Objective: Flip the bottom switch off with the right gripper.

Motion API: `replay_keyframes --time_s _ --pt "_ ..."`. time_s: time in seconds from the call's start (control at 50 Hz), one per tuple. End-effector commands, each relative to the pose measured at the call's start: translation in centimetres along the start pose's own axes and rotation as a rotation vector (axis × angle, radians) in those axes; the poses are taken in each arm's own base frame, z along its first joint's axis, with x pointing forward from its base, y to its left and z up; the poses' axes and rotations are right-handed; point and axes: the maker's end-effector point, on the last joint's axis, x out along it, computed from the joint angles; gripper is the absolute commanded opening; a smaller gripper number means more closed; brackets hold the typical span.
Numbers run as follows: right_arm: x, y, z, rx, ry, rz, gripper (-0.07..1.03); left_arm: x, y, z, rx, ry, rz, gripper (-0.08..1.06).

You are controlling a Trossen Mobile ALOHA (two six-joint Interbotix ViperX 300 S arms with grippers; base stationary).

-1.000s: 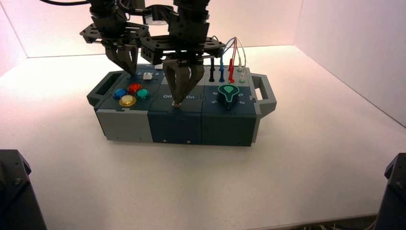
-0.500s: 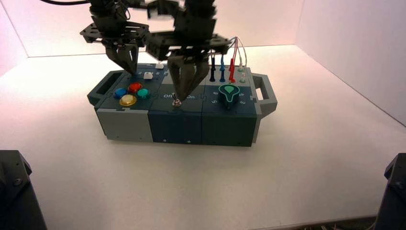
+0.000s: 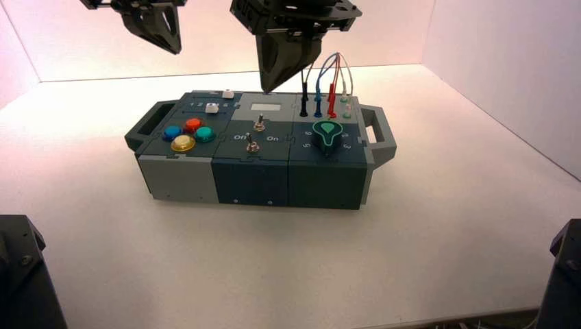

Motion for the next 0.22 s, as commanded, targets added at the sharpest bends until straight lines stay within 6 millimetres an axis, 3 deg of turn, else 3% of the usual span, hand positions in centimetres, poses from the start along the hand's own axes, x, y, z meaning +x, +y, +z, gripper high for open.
replay_keyframes --time_s 0.02,0.22 --pt "-1.6 0.2 1.5 -0.006 -0.085 0.006 -0.02 -1.6 -0.2 0.6 0.005 -0.05 -0.001 -0.03" --pt "-2.1 0.3 2.6 -0.009 -0.133 0.007 -0.02 -2.4 0.0 0.6 0.016 -0.076 0.005 -0.03"
